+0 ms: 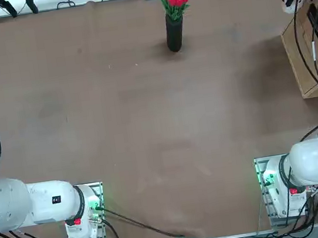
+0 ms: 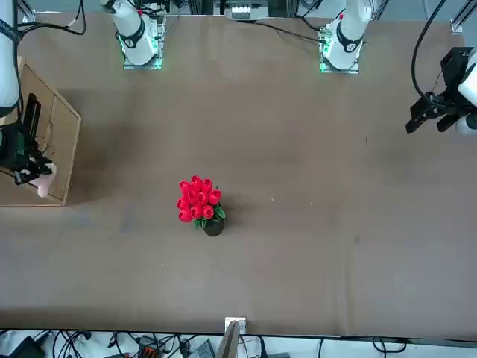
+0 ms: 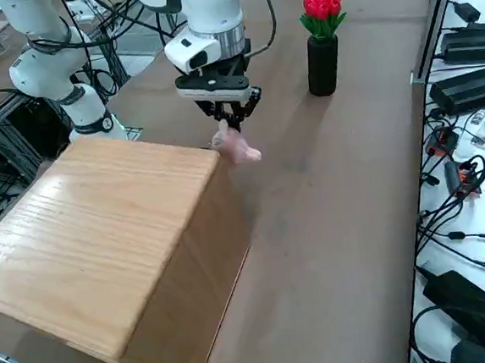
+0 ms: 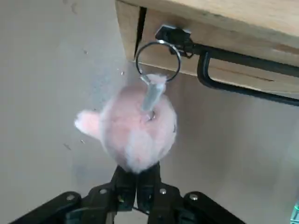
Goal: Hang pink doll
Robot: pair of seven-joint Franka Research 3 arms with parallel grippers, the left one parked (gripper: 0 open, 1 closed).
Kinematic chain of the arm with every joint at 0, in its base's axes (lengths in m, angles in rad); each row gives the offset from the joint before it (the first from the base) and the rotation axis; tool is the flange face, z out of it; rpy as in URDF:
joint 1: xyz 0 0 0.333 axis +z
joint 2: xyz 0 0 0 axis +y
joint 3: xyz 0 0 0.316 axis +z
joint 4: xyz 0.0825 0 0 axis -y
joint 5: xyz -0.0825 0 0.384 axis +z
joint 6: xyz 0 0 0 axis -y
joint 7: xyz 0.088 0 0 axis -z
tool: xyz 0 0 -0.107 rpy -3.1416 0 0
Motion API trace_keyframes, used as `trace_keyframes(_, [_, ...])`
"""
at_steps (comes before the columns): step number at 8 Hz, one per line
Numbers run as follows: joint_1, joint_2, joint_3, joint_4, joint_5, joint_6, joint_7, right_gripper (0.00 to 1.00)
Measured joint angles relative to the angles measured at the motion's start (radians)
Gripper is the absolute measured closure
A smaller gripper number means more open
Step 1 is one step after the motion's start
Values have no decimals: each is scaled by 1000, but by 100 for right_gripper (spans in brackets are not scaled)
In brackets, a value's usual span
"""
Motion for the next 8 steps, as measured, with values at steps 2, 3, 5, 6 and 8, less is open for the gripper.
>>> trace_keyframes(2, [-15, 0, -1, -5, 21, -5, -28, 95])
trace_keyframes(3, [-22, -1, -1, -5, 33, -8, -38, 95])
trace_keyframes(5, [-33, -3, -1, -8, 37, -14, -54, 95])
trace_keyframes(6, [-38, -3, -1, -9, 39, -17, -61, 95])
trace_keyframes(8, [-42, -4, -1, -24, 55, -17, -67, 95])
